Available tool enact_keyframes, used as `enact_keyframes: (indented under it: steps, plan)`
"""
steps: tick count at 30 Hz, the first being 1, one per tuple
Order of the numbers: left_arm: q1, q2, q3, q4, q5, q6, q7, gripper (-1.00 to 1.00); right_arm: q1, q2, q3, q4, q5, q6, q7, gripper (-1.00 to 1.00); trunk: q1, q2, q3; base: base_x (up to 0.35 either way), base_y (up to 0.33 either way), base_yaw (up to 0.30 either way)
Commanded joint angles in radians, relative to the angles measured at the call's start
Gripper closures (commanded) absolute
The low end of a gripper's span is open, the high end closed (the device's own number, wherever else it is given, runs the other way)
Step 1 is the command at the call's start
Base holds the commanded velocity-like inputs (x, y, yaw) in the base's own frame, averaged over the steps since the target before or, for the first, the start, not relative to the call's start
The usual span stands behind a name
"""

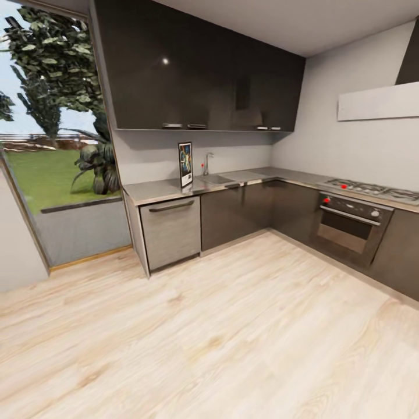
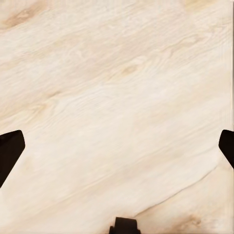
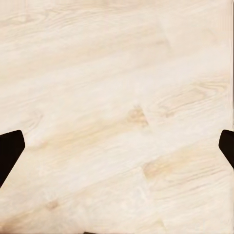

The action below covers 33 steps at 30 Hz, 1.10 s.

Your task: Pick up the poster from the kitchen countertop and hang it on one of the wall nails in the kitchen.

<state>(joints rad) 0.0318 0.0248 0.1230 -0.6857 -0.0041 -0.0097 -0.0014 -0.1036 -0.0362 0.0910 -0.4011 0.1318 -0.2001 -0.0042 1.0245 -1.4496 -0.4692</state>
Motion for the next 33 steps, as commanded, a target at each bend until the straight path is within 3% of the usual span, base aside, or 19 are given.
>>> enact_keyframes:
  steps: [1, 17, 33]
  plan:
    - [0.000, 0.000, 0.001, -0.002, 0.000, -0.001, 0.000, -1.00, -0.001, -0.001, 0.003, 0.001, 0.005, -0.002, 0.000, -1.00, 0.000, 0.000, -0.001, 0.272, -0.227, 0.065]
    - [0.000, 0.000, 0.001, -0.002, 0.000, -0.001, 0.000, -1.00, -0.001, -0.001, 0.003, 0.001, 0.006, -0.002, 0.000, -1.00, 0.000, 0.000, -0.001, 0.272, -0.223, 0.010]
    - [0.000, 0.000, 0.002, -0.002, 0.000, -0.002, 0.000, -1.00, -0.001, -0.001, 0.004, 0.001, 0.006, -0.002, 0.000, -1.00, 0.000, 0.000, -0.001, 0.330, -0.003, 0.000]
